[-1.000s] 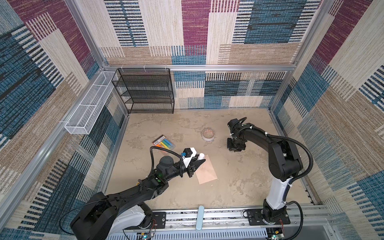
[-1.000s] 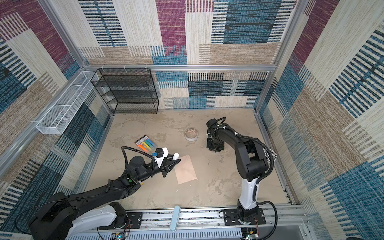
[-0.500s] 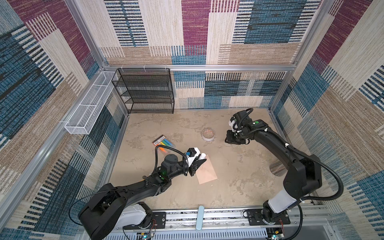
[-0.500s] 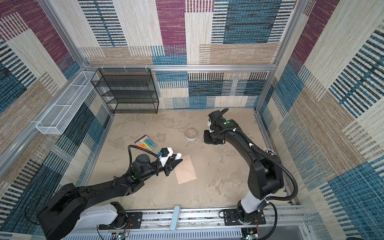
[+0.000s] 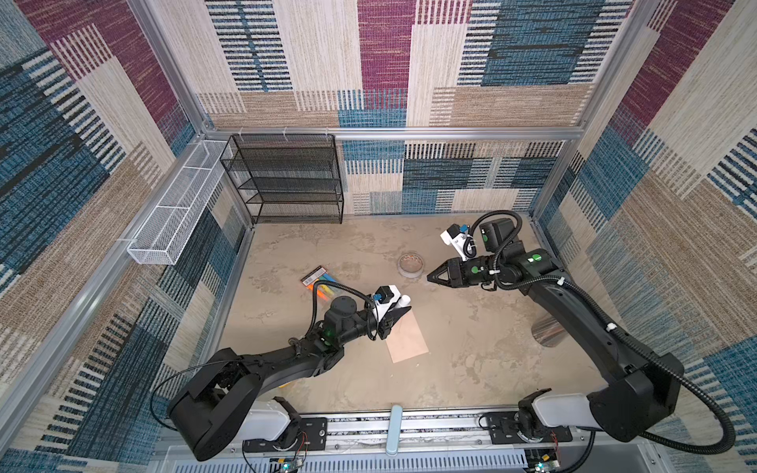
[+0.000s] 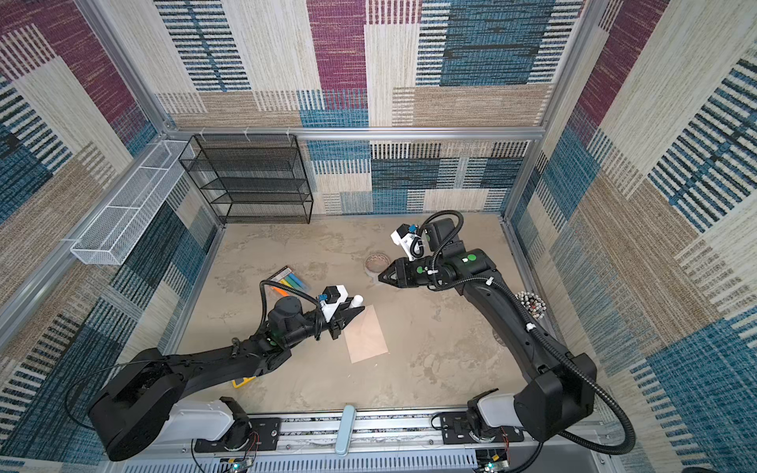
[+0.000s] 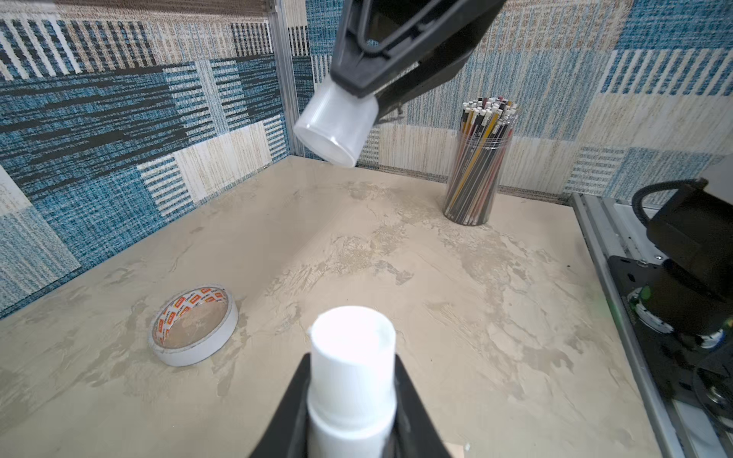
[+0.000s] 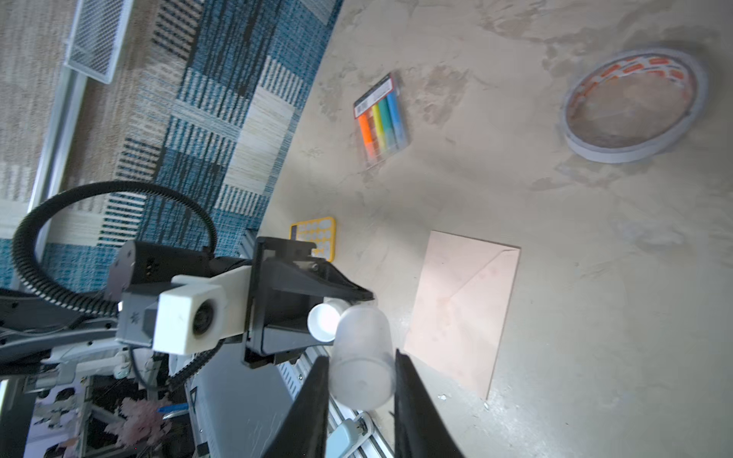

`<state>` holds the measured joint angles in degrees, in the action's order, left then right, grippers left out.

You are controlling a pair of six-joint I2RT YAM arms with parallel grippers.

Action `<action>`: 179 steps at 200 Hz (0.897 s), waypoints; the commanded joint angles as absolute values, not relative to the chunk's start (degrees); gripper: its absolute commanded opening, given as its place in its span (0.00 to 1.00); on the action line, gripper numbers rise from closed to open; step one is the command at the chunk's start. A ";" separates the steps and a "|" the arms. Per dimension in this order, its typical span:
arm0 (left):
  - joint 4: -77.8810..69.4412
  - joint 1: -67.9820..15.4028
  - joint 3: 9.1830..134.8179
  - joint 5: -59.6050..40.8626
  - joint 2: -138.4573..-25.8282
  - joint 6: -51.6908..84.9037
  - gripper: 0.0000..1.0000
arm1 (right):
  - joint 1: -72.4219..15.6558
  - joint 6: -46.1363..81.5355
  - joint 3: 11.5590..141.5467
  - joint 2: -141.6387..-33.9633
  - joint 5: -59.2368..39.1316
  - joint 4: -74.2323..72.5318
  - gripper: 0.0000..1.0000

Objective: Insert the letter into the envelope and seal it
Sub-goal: 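Carry the cap with the right gripper to the glue stick end in the left gripper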

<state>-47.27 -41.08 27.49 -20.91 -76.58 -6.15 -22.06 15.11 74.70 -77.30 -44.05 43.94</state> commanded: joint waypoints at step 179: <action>-50.85 -41.13 29.58 -23.51 -76.38 -4.83 0.00 | -25.14 16.08 70.33 -79.27 -54.50 38.52 0.28</action>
